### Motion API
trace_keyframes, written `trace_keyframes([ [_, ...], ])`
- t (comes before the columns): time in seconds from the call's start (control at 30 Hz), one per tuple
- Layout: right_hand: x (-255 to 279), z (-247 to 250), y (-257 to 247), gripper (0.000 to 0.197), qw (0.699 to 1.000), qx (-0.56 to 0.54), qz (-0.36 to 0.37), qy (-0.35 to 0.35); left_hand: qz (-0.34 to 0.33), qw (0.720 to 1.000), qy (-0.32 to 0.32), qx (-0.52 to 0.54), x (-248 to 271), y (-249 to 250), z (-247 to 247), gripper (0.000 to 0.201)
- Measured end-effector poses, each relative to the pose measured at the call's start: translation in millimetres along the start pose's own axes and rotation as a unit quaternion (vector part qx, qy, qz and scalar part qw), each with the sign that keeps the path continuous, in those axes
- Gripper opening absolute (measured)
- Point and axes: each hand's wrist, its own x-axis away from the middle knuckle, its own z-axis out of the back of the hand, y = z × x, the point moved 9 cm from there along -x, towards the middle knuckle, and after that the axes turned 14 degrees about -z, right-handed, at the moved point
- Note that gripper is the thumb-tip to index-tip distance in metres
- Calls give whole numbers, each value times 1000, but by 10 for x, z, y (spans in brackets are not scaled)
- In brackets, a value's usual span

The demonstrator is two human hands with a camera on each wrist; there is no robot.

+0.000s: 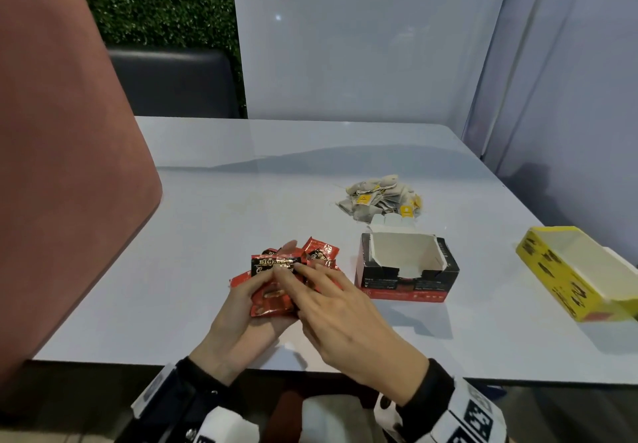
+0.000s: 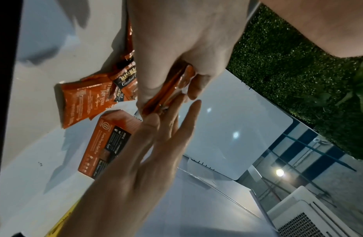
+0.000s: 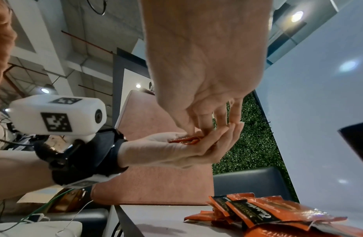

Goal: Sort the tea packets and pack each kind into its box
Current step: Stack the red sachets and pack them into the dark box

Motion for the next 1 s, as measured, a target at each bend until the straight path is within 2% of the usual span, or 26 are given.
trace_keyframes([
  [0.03, -1, 34, -17, 63, 1000, 5, 6, 26, -1, 1000, -14, -8, 4, 11, -26, 39],
  [0.1, 5, 137, -10, 65, 997, -54, 4, 63, -16, 998, -26, -47, -49, 46, -20, 41],
  [0.2, 2, 277, 274, 52, 977, -184, -74, 78, -54, 996, 3, -67, -137, 204, 141, 43],
  [0.23, 8, 288, 419, 44, 971, -199, -116, 65, -60, 997, 17, -51, -148, 272, 187, 45],
  [0.3, 62, 166, 638, 35, 968, -165, -188, -13, -60, 997, 49, -22, -151, 358, 289, 49],
  [0.37, 147, -88, 641, 36, 972, -59, -190, -128, -51, 997, 54, -16, -154, 366, 355, 50],
  [0.43, 236, -307, 534, 44, 967, -4, -159, -198, -48, 997, 38, -53, -146, 334, 390, 45],
  [0.53, 301, -501, 471, 58, 957, 44, -153, -241, -52, 991, 11, -121, -100, 279, 385, 45],
  [0.63, 317, -532, 452, 59, 950, 69, -169, -255, -45, 994, -7, -102, -68, 230, 356, 56],
  [0.73, 335, -549, 395, 53, 946, 84, -148, -276, -31, 997, -7, -74, -80, 189, 384, 60],
  [0.8, 306, -437, 400, 43, 952, 70, -146, -260, -25, 998, 8, -54, -108, 172, 431, 67],
  [0.87, 226, -233, 460, 32, 966, 46, -158, -201, -28, 999, 22, -34, -133, 151, 449, 72],
  [0.93, 178, -21, 563, 24, 973, 8, -190, -129, -34, 999, 27, -28, -155, 131, 441, 58],
  [1.0, 209, 66, 654, 24, 970, -39, -221, -91, -44, 998, 28, -36, -170, 110, 426, 52],
])
